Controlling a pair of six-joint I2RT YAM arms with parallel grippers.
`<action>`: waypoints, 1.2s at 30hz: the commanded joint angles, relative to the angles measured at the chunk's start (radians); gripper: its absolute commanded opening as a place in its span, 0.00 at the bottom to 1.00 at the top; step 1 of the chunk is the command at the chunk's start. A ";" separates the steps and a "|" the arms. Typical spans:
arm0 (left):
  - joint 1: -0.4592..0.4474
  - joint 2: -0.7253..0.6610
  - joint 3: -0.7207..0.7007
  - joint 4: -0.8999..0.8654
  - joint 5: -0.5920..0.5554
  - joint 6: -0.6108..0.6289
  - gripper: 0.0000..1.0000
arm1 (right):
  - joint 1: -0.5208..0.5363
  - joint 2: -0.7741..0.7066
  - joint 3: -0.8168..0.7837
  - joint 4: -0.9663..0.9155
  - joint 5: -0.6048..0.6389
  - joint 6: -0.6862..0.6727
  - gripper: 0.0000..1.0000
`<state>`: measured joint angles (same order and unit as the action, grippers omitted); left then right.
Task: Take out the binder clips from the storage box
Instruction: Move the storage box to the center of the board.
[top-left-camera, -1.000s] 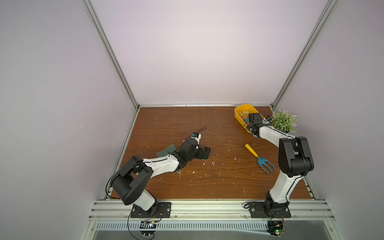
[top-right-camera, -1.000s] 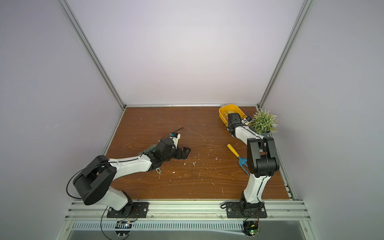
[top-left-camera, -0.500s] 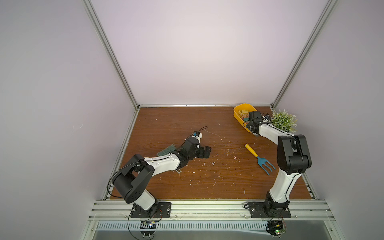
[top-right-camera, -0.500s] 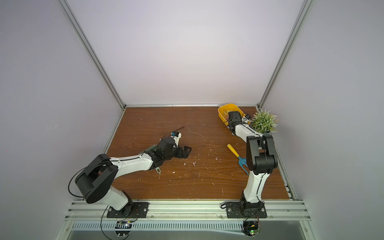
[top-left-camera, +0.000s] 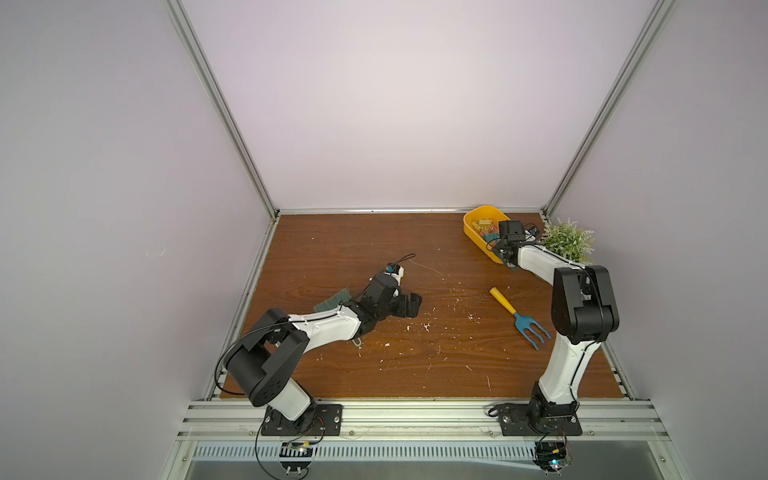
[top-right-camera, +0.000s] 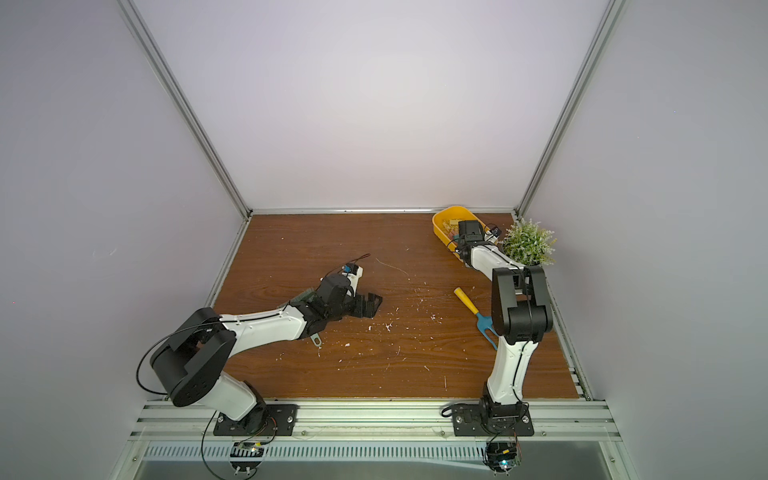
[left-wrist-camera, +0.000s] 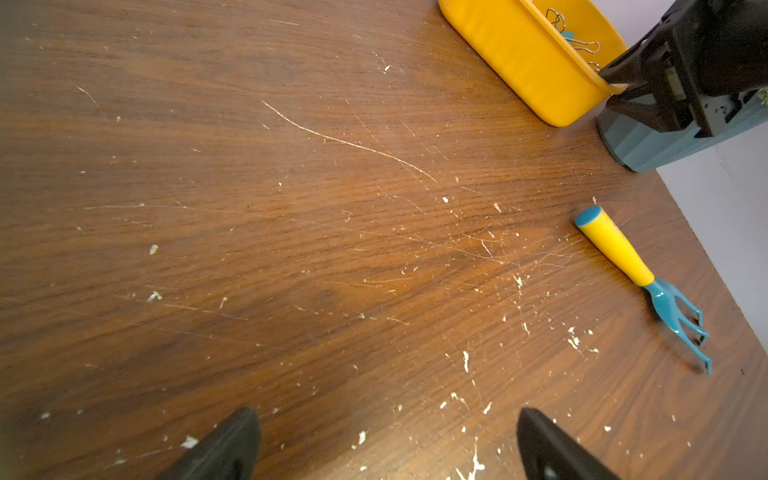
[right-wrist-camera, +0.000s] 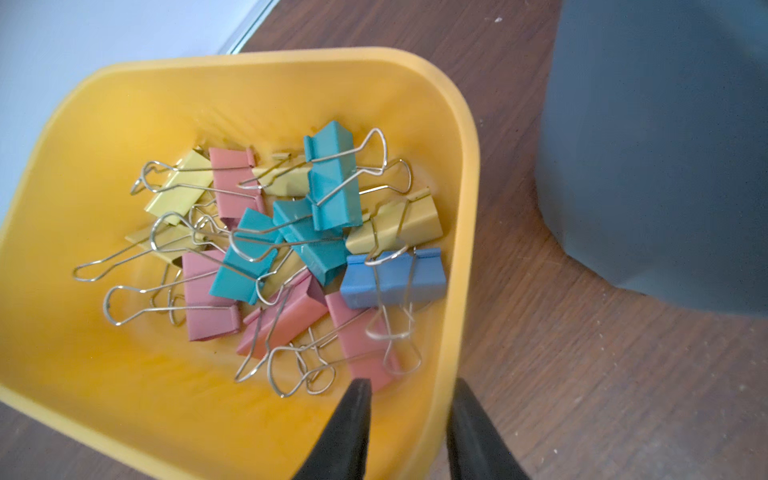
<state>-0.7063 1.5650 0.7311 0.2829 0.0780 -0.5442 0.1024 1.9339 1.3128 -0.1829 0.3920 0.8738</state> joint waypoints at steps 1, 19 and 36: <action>-0.007 0.012 0.035 -0.016 -0.006 0.021 1.00 | 0.009 -0.003 0.002 -0.006 -0.101 -0.023 0.33; -0.005 -0.097 0.000 -0.034 -0.142 0.012 1.00 | 0.125 -0.081 -0.166 0.040 -0.311 -0.151 0.30; 0.002 -0.128 -0.013 -0.051 -0.158 0.005 1.00 | 0.145 -0.124 -0.106 0.021 -0.345 -0.181 0.11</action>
<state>-0.7059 1.4384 0.7261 0.2531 -0.0631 -0.5419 0.2436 1.8511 1.1595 -0.1234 0.0917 0.7349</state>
